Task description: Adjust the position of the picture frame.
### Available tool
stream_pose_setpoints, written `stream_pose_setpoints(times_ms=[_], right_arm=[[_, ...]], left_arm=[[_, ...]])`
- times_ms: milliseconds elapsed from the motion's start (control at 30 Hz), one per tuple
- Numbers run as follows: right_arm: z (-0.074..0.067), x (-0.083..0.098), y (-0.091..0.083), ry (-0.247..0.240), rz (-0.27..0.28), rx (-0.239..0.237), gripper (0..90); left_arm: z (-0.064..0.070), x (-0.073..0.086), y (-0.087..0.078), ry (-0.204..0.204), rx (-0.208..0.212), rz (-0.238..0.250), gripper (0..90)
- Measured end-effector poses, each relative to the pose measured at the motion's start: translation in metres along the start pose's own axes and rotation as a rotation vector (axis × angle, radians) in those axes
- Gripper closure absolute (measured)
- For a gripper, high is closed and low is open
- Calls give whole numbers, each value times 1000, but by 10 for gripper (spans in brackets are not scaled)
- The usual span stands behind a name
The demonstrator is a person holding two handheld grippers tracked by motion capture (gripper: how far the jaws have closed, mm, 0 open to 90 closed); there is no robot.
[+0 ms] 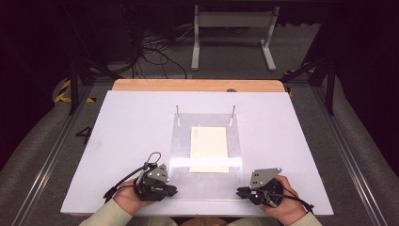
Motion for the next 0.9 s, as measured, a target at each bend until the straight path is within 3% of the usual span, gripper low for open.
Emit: stream_pose_setpoints(times_ms=[133, 500, 633, 667, 767, 833, 900], right_arm=[[-13, 5, -4, -8, 2, -14, 826], [-23, 9, -8, -17, -18, -30, 826], [-23, 9, -8, 3, -13, -43, 784], [-24, 8, -8, 30, -5, -56, 759], [-24, 4, -12, 29, 57, -49, 755], [-21, -1, -20, 34, 134, -23, 741], [-16, -4, -26, 56, 193, -1, 729]], left_arm=[[11, 2, 0, 31, 22, -22, 831], [21, 4, 1, 52, 46, -36, 831], [21, 3, 1, 53, 58, -38, 823], [21, 3, 0, 57, 65, -36, 799], [21, 0, -4, 68, 48, 6, 741], [19, -4, -10, 57, 20, 78, 690], [13, -7, -18, 20, -28, 155, 666]])
Point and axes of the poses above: each handheld gripper's, and its own axes: y roughly forward along the jaws, x roughly out of its underside, z roughly to its right, the point moved 4 cm from there along y, roughly forward along the jaws
